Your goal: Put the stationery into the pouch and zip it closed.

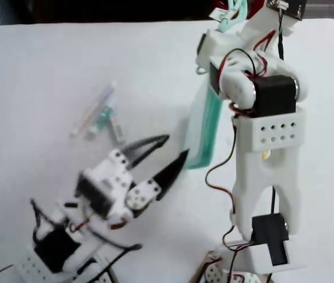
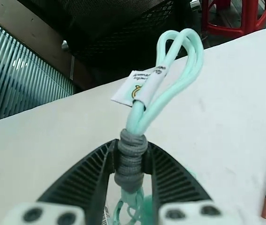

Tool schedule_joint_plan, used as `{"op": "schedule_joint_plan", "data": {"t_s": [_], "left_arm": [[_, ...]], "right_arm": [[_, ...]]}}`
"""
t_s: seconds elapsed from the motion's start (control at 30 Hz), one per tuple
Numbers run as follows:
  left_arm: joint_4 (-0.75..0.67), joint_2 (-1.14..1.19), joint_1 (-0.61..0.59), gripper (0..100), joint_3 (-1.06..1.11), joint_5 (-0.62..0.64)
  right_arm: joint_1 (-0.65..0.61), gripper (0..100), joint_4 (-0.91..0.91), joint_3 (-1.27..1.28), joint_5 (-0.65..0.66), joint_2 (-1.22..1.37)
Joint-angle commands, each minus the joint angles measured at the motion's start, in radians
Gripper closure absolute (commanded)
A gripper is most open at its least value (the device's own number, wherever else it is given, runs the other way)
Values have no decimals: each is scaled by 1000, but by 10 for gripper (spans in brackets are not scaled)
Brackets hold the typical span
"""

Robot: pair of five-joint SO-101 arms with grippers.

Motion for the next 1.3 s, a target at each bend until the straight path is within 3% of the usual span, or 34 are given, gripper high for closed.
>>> {"op": "schedule_joint_plan", "data": {"t_s": [0.0, 0.13, 0.2, 0.3, 0.53, 0.67, 0.87, 1.13, 1.27], "left_arm": [[143, 381, 71, 755, -258, 94], [285, 392, 243, 693, -330, 121], [265, 349, 237, 699, -304, 74], [141, 297, 177, 699, -195, 25], [-361, 291, 33, 740, 101, 3], [-388, 291, 28, 795, 107, -138], [-393, 309, 88, 796, 101, -152], [-598, 722, -22, 799, -38, -143], [-672, 911, -56, 801, -103, -71]], "right_arm": [[13, 980, 2, -25, -5, -5], [15, 978, 8, -25, -3, -13], [36, 978, 8, -25, -3, -13], [58, 978, 5, -25, -9, -5], [42, 980, 31, -12, -14, -15], [38, 980, 36, -9, -14, -12], [28, 979, 36, -9, -14, -5], [28, 979, 50, -9, -14, -13], [36, 978, 62, -9, -6, -7]]}}
